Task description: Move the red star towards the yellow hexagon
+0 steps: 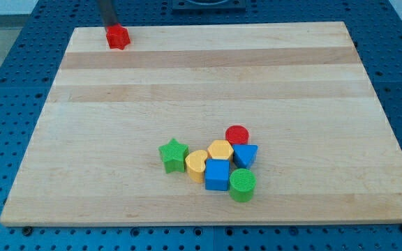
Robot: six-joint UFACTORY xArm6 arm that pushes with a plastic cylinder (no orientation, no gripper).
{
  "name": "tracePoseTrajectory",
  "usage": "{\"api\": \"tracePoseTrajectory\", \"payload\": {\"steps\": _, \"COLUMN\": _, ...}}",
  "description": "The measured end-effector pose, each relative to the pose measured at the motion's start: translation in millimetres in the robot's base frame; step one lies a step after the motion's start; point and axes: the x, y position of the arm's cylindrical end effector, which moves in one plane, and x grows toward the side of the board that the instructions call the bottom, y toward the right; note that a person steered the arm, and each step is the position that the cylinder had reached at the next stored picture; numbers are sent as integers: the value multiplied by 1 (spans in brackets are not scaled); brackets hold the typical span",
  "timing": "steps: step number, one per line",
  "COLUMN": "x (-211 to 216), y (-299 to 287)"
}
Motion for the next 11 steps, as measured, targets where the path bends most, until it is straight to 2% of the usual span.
{"api": "tracePoseTrajectory", "payload": {"steps": 2, "x": 19, "y": 20}}
{"api": "tracePoseTrajectory", "payload": {"steps": 4, "x": 33, "y": 5}}
{"api": "tracePoseTrajectory", "payload": {"steps": 7, "x": 87, "y": -17}}
{"api": "tracePoseTrajectory", "payload": {"steps": 9, "x": 103, "y": 35}}
{"api": "tracePoseTrajectory", "payload": {"steps": 11, "x": 162, "y": 52}}
